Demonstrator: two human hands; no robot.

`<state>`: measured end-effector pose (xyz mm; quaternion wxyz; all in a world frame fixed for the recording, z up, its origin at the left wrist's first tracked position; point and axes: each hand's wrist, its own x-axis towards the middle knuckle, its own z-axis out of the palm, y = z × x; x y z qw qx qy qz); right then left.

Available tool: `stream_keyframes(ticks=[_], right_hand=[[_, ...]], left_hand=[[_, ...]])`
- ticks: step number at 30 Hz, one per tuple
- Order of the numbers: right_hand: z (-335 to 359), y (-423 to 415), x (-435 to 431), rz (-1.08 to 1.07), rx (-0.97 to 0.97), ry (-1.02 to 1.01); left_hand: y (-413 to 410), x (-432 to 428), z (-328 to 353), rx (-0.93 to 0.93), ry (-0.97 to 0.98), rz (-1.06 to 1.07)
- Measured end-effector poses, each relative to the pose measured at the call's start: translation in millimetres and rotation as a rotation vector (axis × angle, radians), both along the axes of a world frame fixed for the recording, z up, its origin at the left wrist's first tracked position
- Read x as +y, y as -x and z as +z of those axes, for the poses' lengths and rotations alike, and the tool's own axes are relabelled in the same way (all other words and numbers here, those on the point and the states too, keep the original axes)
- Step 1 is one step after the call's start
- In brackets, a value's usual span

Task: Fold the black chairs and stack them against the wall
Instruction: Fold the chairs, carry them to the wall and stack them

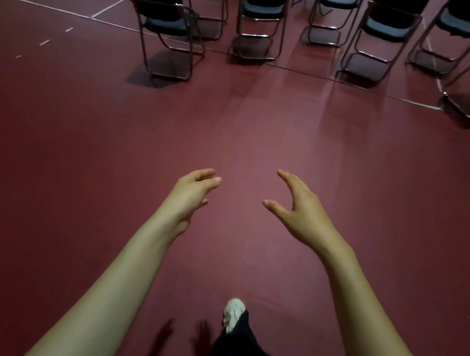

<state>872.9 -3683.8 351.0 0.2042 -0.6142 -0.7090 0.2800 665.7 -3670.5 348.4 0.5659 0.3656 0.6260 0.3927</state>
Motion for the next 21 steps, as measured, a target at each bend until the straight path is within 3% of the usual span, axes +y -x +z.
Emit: stream_keyframes(ticks=[8, 15, 21], right_hand=[[5, 59, 248, 0.097, -0.006, 0.048], [-13, 145, 478, 0.138, -0.035, 0.055], [12, 225, 668, 0.124, -0.016, 0.002]], left_hand=[[50, 229, 8, -0.008, 0.016, 0.067], [147, 447, -15, -0.023, 0.034, 0.140], [226, 637, 15, -0.003, -0.017, 0.156]])
